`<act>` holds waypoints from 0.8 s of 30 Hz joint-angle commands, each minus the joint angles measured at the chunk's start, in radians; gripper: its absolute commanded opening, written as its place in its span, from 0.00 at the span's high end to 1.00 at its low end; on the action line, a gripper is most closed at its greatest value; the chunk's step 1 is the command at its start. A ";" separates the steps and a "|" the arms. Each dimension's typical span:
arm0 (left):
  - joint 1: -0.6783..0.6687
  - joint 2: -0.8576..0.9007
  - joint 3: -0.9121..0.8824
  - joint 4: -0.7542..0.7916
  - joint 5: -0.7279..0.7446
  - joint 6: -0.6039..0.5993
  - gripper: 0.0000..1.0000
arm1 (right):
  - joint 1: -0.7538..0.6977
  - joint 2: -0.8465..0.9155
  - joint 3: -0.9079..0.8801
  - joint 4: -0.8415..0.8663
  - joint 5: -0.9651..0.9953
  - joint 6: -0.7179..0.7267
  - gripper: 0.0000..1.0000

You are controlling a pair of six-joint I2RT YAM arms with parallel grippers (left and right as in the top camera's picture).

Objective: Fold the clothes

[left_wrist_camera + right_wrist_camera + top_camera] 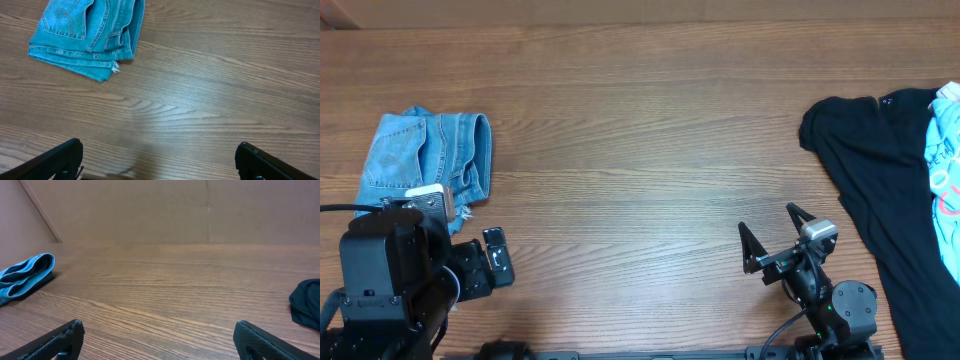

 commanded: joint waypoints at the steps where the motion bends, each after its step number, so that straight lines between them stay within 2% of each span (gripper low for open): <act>1: -0.006 -0.002 -0.001 0.001 -0.012 -0.021 0.00 | -0.005 -0.012 -0.008 0.006 -0.008 0.005 0.00; 13: -0.006 -0.009 -0.004 0.032 -0.047 -0.013 0.00 | -0.006 -0.012 -0.008 0.006 -0.008 0.005 0.00; 16: -0.005 -0.041 -0.064 0.198 -0.045 -0.010 0.00 | -0.005 -0.012 -0.008 0.006 -0.008 0.005 0.00; 20: -0.005 -0.173 -0.331 0.583 0.088 0.103 0.00 | -0.006 -0.012 -0.008 0.006 -0.008 0.005 0.00; 24: 0.008 -0.349 -0.629 0.840 0.131 0.103 0.00 | -0.006 -0.012 -0.008 0.006 -0.008 0.005 0.00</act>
